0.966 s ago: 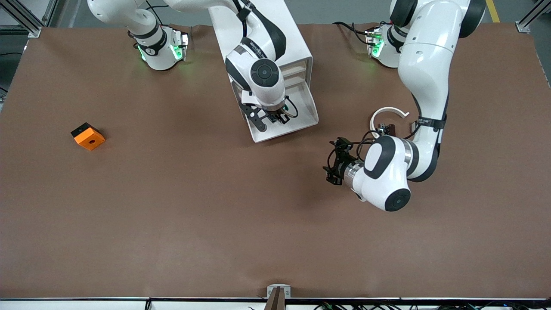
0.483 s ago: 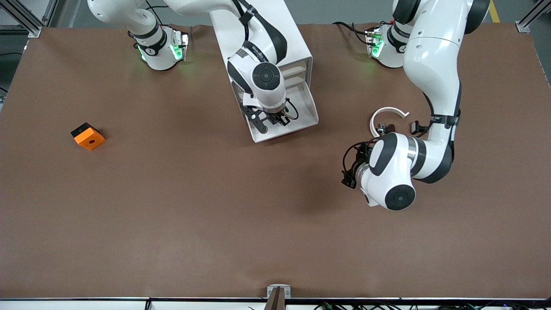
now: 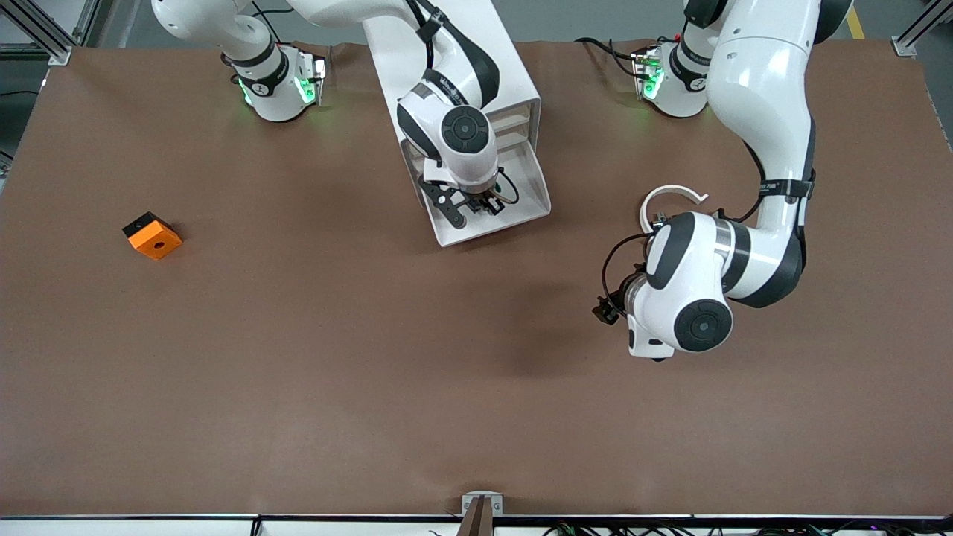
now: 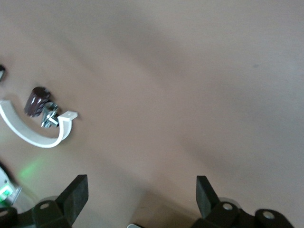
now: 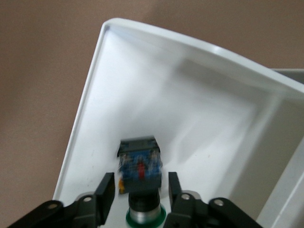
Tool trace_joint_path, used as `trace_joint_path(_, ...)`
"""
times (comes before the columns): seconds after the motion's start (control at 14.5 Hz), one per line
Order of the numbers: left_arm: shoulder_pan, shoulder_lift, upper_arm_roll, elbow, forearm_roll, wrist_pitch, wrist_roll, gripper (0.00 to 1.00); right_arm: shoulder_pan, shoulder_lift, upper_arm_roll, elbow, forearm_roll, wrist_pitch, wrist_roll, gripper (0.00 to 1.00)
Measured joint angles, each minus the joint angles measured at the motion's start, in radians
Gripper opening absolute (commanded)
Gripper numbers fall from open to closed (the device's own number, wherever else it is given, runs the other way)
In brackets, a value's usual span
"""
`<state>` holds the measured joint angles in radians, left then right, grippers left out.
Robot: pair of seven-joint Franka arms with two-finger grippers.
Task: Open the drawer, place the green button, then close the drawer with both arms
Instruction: 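Open the right gripper to release the button inside the drawer, then withdraw the right gripper while the left gripper moves to the drawer front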
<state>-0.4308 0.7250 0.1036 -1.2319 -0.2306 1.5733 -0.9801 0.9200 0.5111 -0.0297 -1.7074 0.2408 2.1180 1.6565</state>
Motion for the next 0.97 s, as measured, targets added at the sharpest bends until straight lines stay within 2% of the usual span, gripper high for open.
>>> trace_joint_path(0.21, -0.026, -0.012, -0.01, -0.028, 0.001, 0.098, 0.055, 1.0, 0.0, -0.002, -0.004, 0.015, 0.0, -0.005, 0.001, 1.0)
trace_joint_path(0.34, -0.033, -0.028, -0.036, -0.07, 0.002, 0.16, 0.083, 1.0, -0.003, -0.012, -0.013, 0.054, 0.0, -0.07, 0.001, 1.0)
trace_joint_path(0.62, -0.075, -0.045, -0.089, -0.181, 0.003, 0.326, 0.1, 1.0, -0.08, -0.078, -0.026, 0.203, 0.0, -0.364, -0.031, 1.0)
trace_joint_path(0.83, -0.149, -0.048, -0.096, -0.301, 0.004, 0.479, 0.1, 1.0, -0.181, -0.185, -0.03, 0.257, 0.0, -0.559, -0.228, 1.0)
trace_joint_path(0.97, -0.199, -0.048, -0.1, -0.353, 0.004, 0.525, 0.1, 1.0, -0.267, -0.277, -0.032, 0.258, -0.003, -0.671, -0.414, 1.0)
